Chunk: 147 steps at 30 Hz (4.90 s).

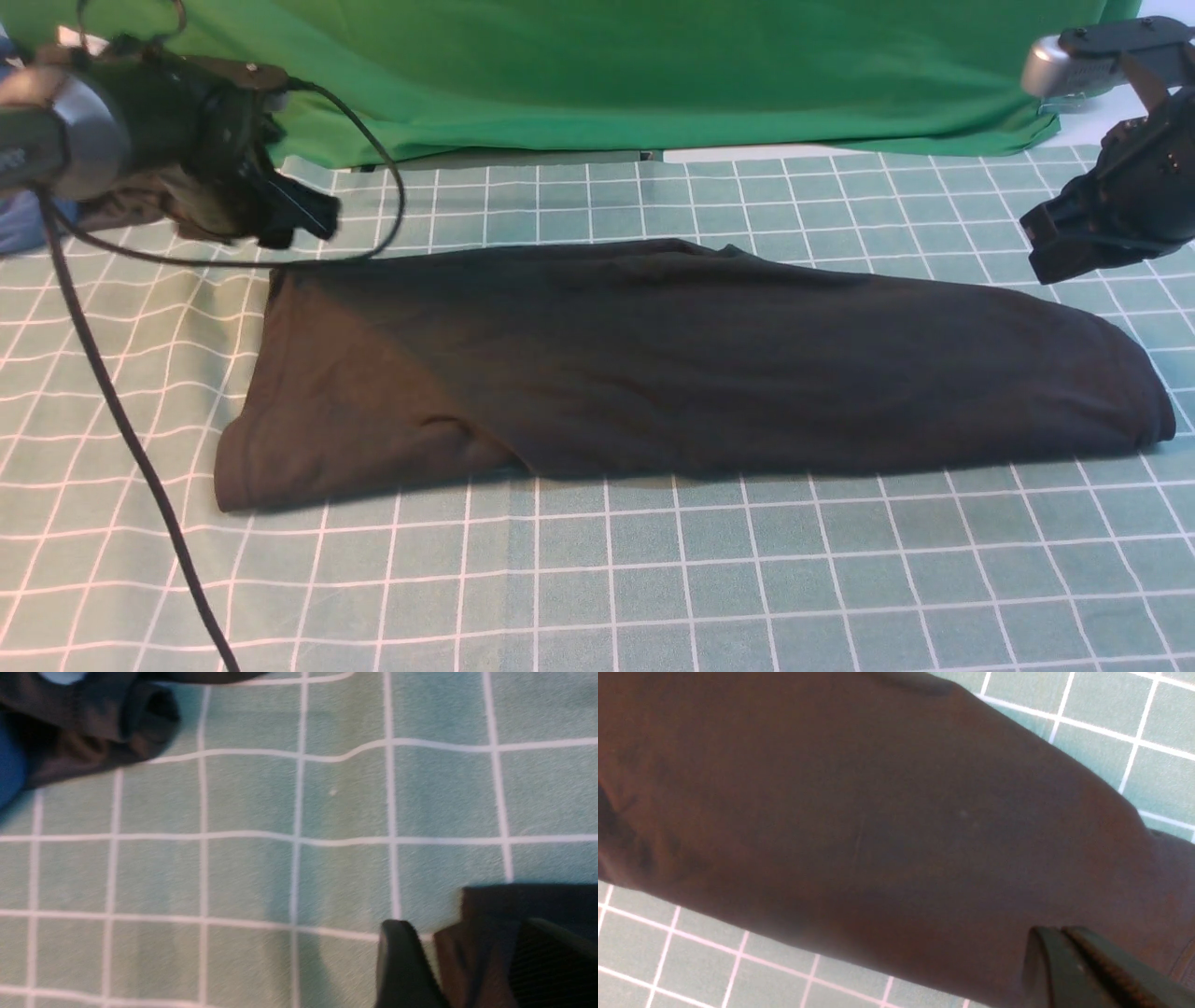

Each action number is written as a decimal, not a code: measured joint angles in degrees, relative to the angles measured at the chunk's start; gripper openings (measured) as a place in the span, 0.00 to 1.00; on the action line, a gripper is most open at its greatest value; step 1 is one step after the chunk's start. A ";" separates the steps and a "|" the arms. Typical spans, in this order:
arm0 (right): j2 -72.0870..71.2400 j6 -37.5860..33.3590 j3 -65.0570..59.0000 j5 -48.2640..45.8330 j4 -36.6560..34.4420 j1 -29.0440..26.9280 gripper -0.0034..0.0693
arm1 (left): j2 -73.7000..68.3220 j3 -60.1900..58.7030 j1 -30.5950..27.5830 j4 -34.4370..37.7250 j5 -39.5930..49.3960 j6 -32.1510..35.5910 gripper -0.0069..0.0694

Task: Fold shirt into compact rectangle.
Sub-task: 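Pull the folded dark garment lengthwise by its ends to straighten it flat on the table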

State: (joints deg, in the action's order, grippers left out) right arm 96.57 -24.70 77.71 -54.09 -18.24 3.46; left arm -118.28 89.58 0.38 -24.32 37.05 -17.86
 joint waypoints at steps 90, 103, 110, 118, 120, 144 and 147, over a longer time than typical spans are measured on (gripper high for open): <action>13.01 8.03 -6.89 5.09 2.98 -10.81 0.50 | 30.78 -39.45 -0.35 20.55 0.92 11.47 0.15; 2.27 9.75 -10.75 -4.55 6.39 -10.81 0.10 | 38.00 -39.45 -0.35 18.53 9.07 10.27 0.15; -1.04 11.13 -20.35 -4.20 8.59 -10.81 0.10 | 40.15 -39.45 -0.35 17.24 18.47 9.11 0.15; -1.17 11.32 -25.97 -0.03 9.25 -10.81 0.13 | 40.21 -44.15 -0.35 17.42 22.67 9.05 0.15; -1.17 11.32 -25.99 0.21 9.31 -10.81 0.16 | 40.21 -44.69 -0.35 17.82 22.61 9.05 0.15; -2.65 15.17 -23.54 5.62 7.68 -8.28 0.89 | 43.30 -39.06 -0.35 17.64 24.02 4.67 0.70; -1.12 15.05 -23.54 6.59 7.57 -7.65 0.89 | 47.12 -39.16 -0.35 21.53 23.62 7.14 0.45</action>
State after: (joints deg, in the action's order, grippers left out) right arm 95.46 -9.65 54.17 -47.51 -10.66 -4.19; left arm -71.16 50.42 0.03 -2.79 60.68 -10.72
